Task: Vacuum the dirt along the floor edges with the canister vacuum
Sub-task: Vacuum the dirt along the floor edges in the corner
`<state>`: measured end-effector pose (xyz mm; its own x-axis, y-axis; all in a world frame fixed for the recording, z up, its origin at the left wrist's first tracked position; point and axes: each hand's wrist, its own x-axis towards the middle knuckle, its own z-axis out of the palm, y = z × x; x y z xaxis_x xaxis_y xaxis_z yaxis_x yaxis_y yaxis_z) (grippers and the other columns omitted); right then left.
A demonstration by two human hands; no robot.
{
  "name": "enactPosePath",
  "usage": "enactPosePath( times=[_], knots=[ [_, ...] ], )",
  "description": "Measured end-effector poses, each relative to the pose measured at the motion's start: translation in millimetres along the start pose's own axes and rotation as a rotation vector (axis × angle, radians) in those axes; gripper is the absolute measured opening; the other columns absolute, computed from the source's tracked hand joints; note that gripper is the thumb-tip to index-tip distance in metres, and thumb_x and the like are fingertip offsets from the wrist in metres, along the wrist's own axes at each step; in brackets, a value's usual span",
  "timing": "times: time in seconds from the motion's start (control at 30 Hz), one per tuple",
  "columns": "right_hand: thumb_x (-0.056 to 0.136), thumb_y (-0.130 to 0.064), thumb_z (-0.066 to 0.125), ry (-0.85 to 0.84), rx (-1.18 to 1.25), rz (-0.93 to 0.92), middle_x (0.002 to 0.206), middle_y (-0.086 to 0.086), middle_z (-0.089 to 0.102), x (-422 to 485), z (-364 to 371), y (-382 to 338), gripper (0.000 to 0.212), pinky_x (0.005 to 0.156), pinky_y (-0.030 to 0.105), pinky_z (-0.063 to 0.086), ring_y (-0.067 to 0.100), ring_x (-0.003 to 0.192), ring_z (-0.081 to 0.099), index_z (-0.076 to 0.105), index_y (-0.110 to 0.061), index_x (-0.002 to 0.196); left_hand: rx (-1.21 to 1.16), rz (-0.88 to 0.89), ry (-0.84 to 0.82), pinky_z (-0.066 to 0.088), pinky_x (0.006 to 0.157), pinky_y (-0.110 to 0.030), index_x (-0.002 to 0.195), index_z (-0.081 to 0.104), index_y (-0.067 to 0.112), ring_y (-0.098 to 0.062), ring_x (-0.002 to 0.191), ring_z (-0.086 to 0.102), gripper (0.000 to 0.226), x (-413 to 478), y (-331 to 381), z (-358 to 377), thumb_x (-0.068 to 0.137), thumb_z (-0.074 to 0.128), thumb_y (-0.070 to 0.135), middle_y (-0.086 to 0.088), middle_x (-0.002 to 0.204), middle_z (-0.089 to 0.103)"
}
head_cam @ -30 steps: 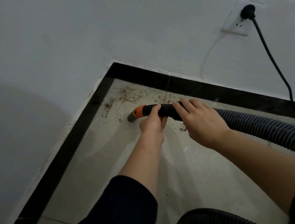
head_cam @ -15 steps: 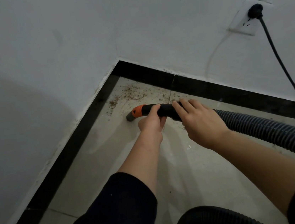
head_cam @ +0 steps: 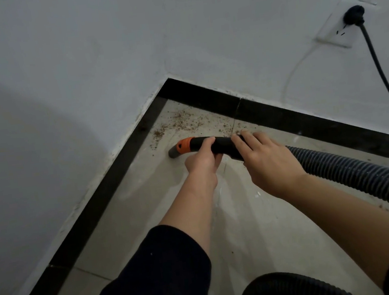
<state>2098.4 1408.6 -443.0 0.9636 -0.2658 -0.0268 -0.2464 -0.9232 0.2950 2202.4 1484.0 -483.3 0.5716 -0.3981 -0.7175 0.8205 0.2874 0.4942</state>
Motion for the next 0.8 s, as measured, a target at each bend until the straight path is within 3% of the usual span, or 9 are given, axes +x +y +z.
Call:
enactPosePath(
  times=[0.57,0.8],
  knots=[
    [0.082,-0.01,0.069,-0.008,-0.029,0.022,0.139,0.019,0.048,6.9,1.7,0.4,0.072,0.099,0.043,0.046,0.035,0.119,0.052,0.035,-0.004,0.145,0.021,0.011,-0.031,0.058,0.082,-0.026,0.122,0.056,0.0,-0.016,0.08,0.069,0.038,6.7,4.3,3.5,0.089,0.069,0.014,-0.018,0.108,0.069],
    [0.084,-0.012,0.068,-0.02,-0.05,0.041,0.14,0.018,0.046,3.2,4.4,5.0,0.072,0.1,0.041,0.045,0.034,0.121,0.051,0.033,-0.005,0.146,0.051,0.001,-0.025,0.057,0.07,-0.021,0.124,0.056,0.0,-0.017,0.085,0.069,0.042,12.8,-2.4,9.0,0.088,0.071,0.016,-0.017,0.11,0.068]
  ],
)
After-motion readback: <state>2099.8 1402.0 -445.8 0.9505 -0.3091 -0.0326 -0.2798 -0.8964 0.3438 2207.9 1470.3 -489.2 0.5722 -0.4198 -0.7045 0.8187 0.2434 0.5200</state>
